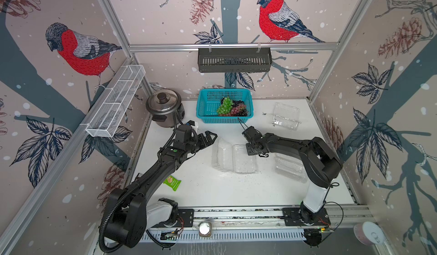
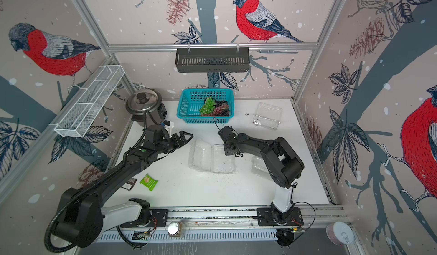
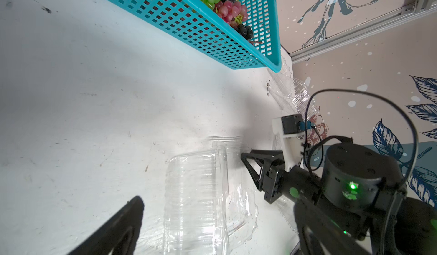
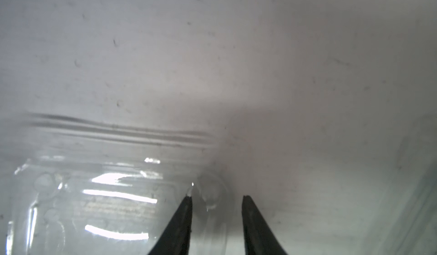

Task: Pack grapes into containers
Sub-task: Move the packing box to the center of the board.

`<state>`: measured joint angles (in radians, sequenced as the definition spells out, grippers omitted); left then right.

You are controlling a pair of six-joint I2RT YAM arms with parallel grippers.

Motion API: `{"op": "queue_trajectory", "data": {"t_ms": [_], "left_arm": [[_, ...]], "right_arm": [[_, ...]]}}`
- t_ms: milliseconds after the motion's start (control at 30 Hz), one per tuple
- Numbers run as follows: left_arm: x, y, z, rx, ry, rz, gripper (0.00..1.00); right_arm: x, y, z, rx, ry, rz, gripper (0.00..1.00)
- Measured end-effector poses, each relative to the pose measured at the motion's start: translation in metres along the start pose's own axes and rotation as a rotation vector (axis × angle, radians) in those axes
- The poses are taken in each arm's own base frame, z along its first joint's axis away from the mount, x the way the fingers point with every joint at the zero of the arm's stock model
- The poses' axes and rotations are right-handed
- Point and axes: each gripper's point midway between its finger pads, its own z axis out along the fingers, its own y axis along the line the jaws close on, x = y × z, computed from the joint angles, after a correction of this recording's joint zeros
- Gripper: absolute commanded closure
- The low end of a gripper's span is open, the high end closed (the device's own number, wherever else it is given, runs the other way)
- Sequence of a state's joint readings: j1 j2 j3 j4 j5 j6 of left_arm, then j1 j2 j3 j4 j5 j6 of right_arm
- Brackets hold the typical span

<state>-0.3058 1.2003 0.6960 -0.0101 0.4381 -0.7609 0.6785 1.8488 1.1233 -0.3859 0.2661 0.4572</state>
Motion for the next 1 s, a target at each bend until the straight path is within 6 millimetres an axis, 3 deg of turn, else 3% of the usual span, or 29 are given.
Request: {"op": "queue_trajectory", "data": {"t_ms": [133,300,400,567,733,833,1000], "left_arm": [[0.003,0.001,0.002,0.003,0.017,-0.006,0.02],[0.006,0.004,0.002,-0.008,0.029,-0.01,0.02],[0.008,0.007,0.004,-0.025,0.047,-0.013,0.02],[0.006,0.008,0.006,-0.053,0.066,0.015,0.02],[-0.001,0.01,0.007,-0.095,0.071,0.052,0.02],[-0.004,0.012,0.007,-0.127,0.073,0.074,0.02],[0.001,0.014,0.009,-0.144,0.087,0.082,0.02]], "right_arm": [[-0.028,0.005,0.007,0.002,-0.04,-0.051,0.81],[-0.063,0.017,0.016,0.0,-0.09,-0.112,0.8],[-0.084,0.026,0.017,-0.007,-0.121,-0.141,0.71],[-0.107,0.03,-0.001,-0.018,-0.162,-0.137,0.44],[-0.107,0.019,-0.043,-0.041,-0.202,-0.083,0.2],[-0.091,0.016,-0.062,-0.1,-0.198,-0.018,0.03],[-0.047,0.023,-0.083,-0.246,-0.163,0.108,0.0]]}}
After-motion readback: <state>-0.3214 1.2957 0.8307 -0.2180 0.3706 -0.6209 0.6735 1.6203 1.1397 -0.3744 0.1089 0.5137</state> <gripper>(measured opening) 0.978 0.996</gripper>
